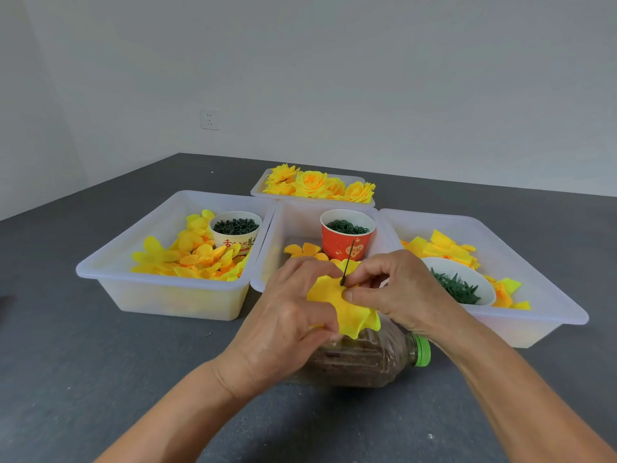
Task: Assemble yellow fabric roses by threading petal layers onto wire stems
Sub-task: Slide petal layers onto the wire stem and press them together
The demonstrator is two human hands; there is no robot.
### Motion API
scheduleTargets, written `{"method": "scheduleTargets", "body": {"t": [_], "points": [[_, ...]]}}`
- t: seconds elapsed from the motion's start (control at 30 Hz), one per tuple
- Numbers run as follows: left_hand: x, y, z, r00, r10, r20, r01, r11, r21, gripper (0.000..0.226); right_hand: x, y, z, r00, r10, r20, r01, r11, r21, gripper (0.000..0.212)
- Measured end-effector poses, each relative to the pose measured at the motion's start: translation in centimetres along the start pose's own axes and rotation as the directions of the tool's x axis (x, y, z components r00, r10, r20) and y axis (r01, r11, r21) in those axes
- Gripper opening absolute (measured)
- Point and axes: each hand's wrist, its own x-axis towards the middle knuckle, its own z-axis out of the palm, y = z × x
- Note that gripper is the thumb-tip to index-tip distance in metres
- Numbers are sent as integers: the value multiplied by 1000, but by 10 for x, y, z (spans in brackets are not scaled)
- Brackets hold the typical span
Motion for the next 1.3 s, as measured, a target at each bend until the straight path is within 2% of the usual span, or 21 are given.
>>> {"method": "scheduleTargets", "body": {"t": [0.1, 0.2, 0.27, 0.33, 0.43, 0.6, 0.8, 0.9, 1.0, 1.1, 1.23, 1.3], "points": [[-7, -2, 0, 1000, 14, -10, -14, 999, 45, 10, 0, 0, -1, 1000, 1, 0, -1, 1000, 1, 23], [-7, 4, -7, 986, -111, -123, 89, 981, -173, 19, 0, 0, 0, 1000, -3, 7, 3, 1000, -1, 22], [3, 7, -11, 949, -236, -209, 169, 940, -297, 20, 1, 0, 0, 1000, -9, 1, 9, 1000, -9, 23], [17, 6, -10, 935, -300, -190, 241, 929, -280, 12, 1, 1, 1, 1000, -14, -6, 14, 1000, -10, 22], [29, 4, -2, 921, -383, -67, 352, 894, -277, 7, -1, 1, 0, 999, -26, -22, 26, 1000, 4, 26], [32, 1, 5, 859, -500, -112, 435, 827, -357, 9, 0, 5, 2, 999, -22, -29, 22, 1000, 20, 28], [31, -5, 8, 866, -490, -102, 418, 820, -390, 2, 0, 11, 8, 998, -2, -67, 2, 1000, 8, 7], [31, -5, 9, 893, -434, -118, 378, 867, -325, 3, -1, 12, 10, 991, -74, -115, 55, 986, -160, 3], [29, -7, 9, 935, -322, -147, 291, 935, -201, 7, -3, 14, 12, 980, -170, -101, 136, 950, -282, 6], [26, -9, 10, 947, -272, -171, 242, 954, -175, 9, -4, 19, 15, 975, -188, -121, 160, 965, -209, 7], [23, -8, 13, 940, -289, -183, 247, 943, -222, 12, -5, 24, 16, 979, -151, -135, 137, 984, -109, 12], [24, -7, 12, 934, -310, -178, 263, 933, -244, 22, -6, 24, 17, 979, -150, -135, 140, 987, -78, 18]]}}
